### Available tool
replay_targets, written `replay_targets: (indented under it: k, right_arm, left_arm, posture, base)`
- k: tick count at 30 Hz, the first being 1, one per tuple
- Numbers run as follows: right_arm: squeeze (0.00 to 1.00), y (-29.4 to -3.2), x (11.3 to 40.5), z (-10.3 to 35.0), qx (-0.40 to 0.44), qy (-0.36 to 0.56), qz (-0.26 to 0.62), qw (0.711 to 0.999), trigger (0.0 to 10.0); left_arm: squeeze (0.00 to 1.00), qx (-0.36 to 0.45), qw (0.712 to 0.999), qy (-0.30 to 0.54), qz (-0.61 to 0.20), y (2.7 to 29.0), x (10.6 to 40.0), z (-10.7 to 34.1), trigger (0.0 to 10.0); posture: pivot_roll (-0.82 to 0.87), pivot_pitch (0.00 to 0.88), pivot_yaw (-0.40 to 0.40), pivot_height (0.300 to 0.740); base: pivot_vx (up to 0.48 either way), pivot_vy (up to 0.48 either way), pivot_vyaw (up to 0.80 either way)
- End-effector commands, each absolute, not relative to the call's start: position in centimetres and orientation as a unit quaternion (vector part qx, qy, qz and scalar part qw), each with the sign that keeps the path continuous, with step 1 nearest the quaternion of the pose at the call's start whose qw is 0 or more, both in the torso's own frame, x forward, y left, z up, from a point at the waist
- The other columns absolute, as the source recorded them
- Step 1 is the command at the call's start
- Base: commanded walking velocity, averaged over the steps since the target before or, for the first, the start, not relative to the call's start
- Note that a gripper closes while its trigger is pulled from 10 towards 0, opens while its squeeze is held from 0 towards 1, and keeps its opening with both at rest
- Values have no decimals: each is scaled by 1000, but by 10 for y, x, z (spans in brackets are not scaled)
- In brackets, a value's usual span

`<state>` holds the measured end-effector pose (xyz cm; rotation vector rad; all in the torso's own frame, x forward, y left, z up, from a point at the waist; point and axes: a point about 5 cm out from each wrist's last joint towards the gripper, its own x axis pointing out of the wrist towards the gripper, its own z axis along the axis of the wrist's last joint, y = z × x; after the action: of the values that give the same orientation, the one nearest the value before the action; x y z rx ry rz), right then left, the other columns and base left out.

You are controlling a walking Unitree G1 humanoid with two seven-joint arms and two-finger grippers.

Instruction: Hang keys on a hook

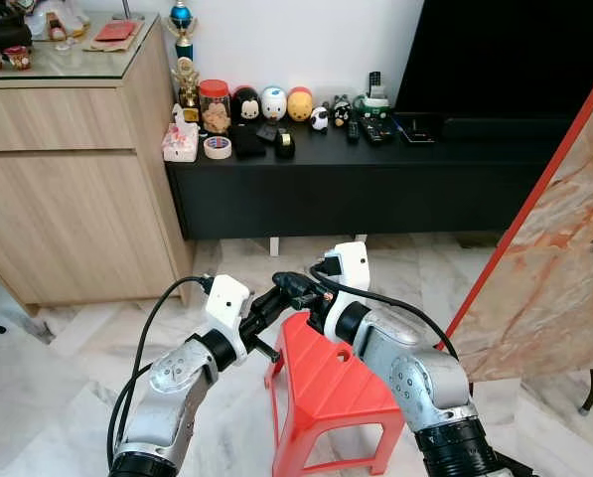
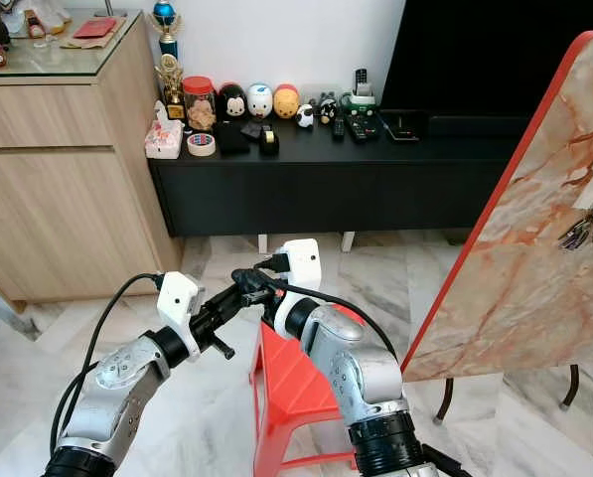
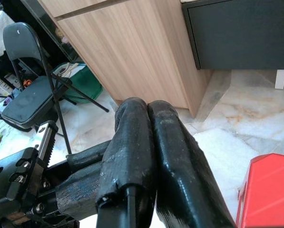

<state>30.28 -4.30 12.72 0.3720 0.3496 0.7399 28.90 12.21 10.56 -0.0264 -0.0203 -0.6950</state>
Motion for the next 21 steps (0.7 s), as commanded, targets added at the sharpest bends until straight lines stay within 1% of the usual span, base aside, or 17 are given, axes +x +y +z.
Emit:
replay_targets:
  k: [1,2,3,4,5,6,8,9,10,17,21]
  right_arm:
    - [0,-46,306,129,186,165,351,903,10000]
    - [0,-46,306,129,186,165,351,903,10000]
    - [0,-46,306,129,185,164,352,903,10000]
    - [0,-46,306,130,185,164,352,903,10000]
    - [0,-46,306,130,185,164,352,903,10000]
    - [20,-46,306,129,185,164,352,903,10000]
    - [20,-46,306,129,185,164,352,903,10000]
    - [651,-46,306,129,186,164,350,903,10000]
    - [1000,-46,306,129,186,164,350,903,10000]
    - [1000,-48,307,129,192,162,343,905,10000]
    - [1000,-52,310,130,196,154,322,913,10000]
  left_arm:
    - [0,-21,938,-7,-346,117,289,105,0]
    - [0,-19,938,-7,-346,118,289,105,1294]
    - [0,-18,938,-7,-345,118,289,104,4980]
    - [0,-18,939,-6,-344,118,289,104,9020]
    - [0,-19,939,-6,-343,118,290,104,9804]
    - [0,-25,940,-6,-340,119,290,104,10000]
    - [0,-30,941,-6,-338,119,290,105,10000]
    - [0,-30,941,-6,-338,119,291,105,10000]
    - [0,-29,941,-6,-338,119,291,105,10000]
    - [0,-30,940,-2,-340,119,290,104,10000]
    - [0,-31,940,3,-340,120,289,102,10000]
  posture:
    - [126,21,-85,740]
    - [126,21,-85,740]
    - [126,21,-85,740]
    - [126,21,-85,740]
    - [126,21,-85,740]
    - [125,20,-85,740]
    - [125,20,-85,740]
    - [125,20,-85,740]
    - [125,20,-85,740]
    - [124,20,-86,740]
    - [126,22,-87,740]
  base:
    - [0,0,0]
    - [0,0,0]
    - [0,0,0]
    - [0,0,0]
    - [0,0,0]
    - [0,0,0]
    - [0,0,0]
    - [0,0,0]
    - [0,0,0]
    - [0,0,0]
    - [0,0,0]
